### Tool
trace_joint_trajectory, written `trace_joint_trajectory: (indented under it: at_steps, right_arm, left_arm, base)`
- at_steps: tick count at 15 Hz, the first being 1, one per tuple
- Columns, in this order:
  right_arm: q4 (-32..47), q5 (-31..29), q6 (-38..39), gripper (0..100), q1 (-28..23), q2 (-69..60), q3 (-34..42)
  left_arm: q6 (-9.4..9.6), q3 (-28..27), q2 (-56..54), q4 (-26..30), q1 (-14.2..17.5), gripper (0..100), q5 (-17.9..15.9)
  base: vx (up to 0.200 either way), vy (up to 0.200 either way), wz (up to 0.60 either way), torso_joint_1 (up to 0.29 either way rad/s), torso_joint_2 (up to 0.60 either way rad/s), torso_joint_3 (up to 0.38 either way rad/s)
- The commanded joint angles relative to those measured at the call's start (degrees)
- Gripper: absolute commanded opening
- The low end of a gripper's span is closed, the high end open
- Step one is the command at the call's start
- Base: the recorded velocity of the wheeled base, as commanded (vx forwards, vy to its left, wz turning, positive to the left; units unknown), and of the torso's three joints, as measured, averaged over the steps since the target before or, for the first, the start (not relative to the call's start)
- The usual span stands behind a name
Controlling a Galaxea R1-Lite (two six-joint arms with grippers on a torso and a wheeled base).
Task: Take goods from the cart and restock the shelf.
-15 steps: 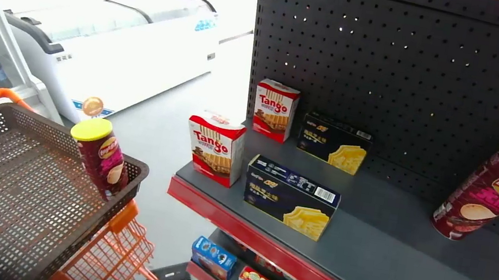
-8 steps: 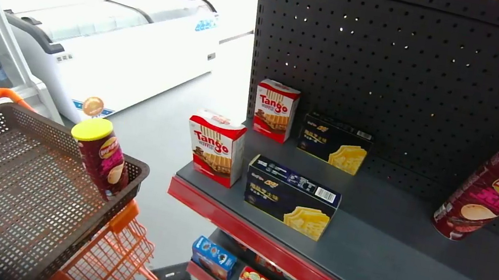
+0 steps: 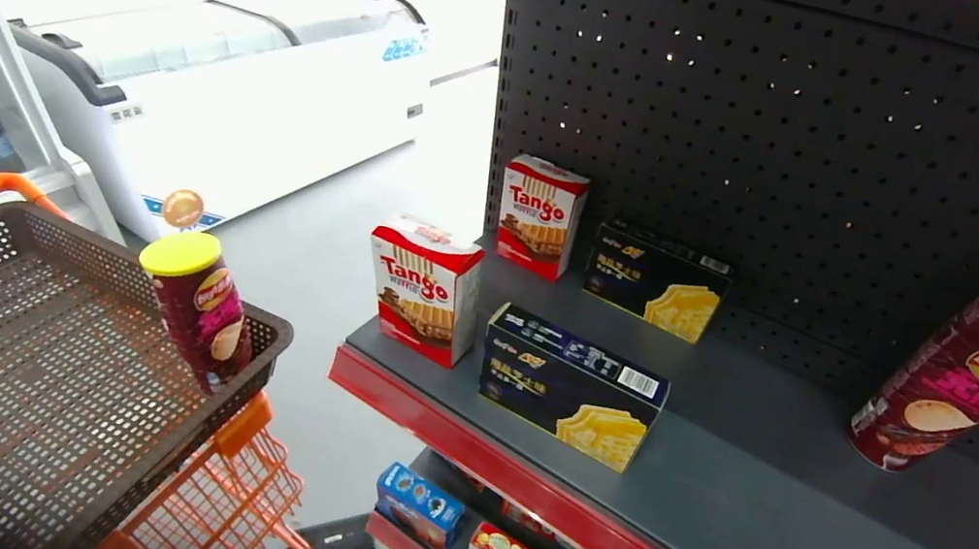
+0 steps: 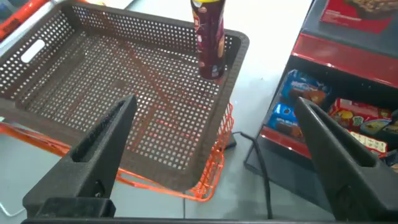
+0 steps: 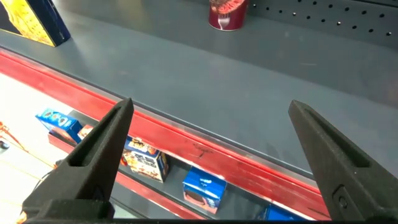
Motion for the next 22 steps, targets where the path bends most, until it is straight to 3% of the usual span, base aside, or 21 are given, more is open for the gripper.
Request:
trace_joint_trajectory:
  at_steps: [1,2,4,5,6,7,9,10,11,12,13,18,22]
  right_arm:
    - [-0.06,0.01,-0.01,100,0.07,0.05,0.0]
    - [0.03,0.01,-0.01,100,-0.01,0.05,0.0]
    - [0.03,0.01,-0.01,100,-0.01,0.05,0.0]
    - [-0.06,0.01,-0.01,100,-0.01,0.05,0.0]
    - [-0.06,0.01,-0.01,100,0.07,0.05,0.0]
    - [-0.06,0.01,-0.01,100,-0.01,0.05,0.0]
    - [0.03,0.01,-0.01,100,-0.01,0.05,0.0]
    - [-0.06,0.01,-0.01,100,-0.01,0.05,0.0]
    - [0.03,0.01,-0.01,100,-0.01,0.05,0.0]
    - [-0.06,0.01,-0.01,100,-0.01,0.05,0.0]
    - [-0.06,0.01,-0.01,100,-0.01,0.05,0.0]
    - [-0.06,0.01,-0.01,100,-0.01,0.05,0.0]
    - [-0.06,0.01,-0.01,100,-0.01,0.05,0.0]
  left_arm:
    - [0.83,-1.25,22.38,-10.54,7.64,100,-7.12]
    - [1.0,-0.9,27.22,-15.55,7.99,100,-7.83]
    - [1.0,-0.9,27.22,-15.55,7.99,100,-7.83]
    - [1.88,2.44,43.92,-37.43,7.38,100,-7.83]
    - [1.88,4.02,49.28,-44.73,7.38,100,-7.83]
    - [1.88,4.29,50.24,-46.13,7.38,100,-7.83]
    - [1.97,7.1,63.43,-65.38,7.29,100,-7.74]
    - [1.97,7.19,63.78,-66.0,7.29,100,-7.74]
    - [1.88,7.89,70.99,-77.25,7.29,100,-7.74]
    - [1.88,7.36,76.17,-84.1,7.2,100,-7.74]
    - [1.53,5.25,80.13,-87.0,6.5,100,-7.74]
    - [1.27,-8.9,88.21,-87.0,6.41,100,-7.74]
    - [0.39,-15.05,92.17,-87.0,5.18,100,-7.74]
  base:
    - [0.0,0.0,0.0,0.0,0.0,0.0]
    - [0.0,0.0,0.0,0.0,0.0,0.0]
    - [0.0,0.0,0.0,0.0,0.0,0.0]
    - [0.0,0.0,0.0,0.0,0.0,0.0]
    - [0.0,0.0,0.0,0.0,0.0,0.0]
    - [0.0,0.0,0.0,0.0,0.0,0.0]
    - [0.0,0.0,0.0,0.0,0.0,0.0]
    - [0.0,0.0,0.0,0.0,0.0,0.0]
    - [0.0,0.0,0.0,0.0,0.0,0.0]
    - [0.0,0.0,0.0,0.0,0.0,0.0]
    - [0.0,0.0,0.0,0.0,0.0,0.0]
    - [0.0,0.0,0.0,0.0,0.0,0.0]
    - [0.0,0.0,0.0,0.0,0.0,0.0]
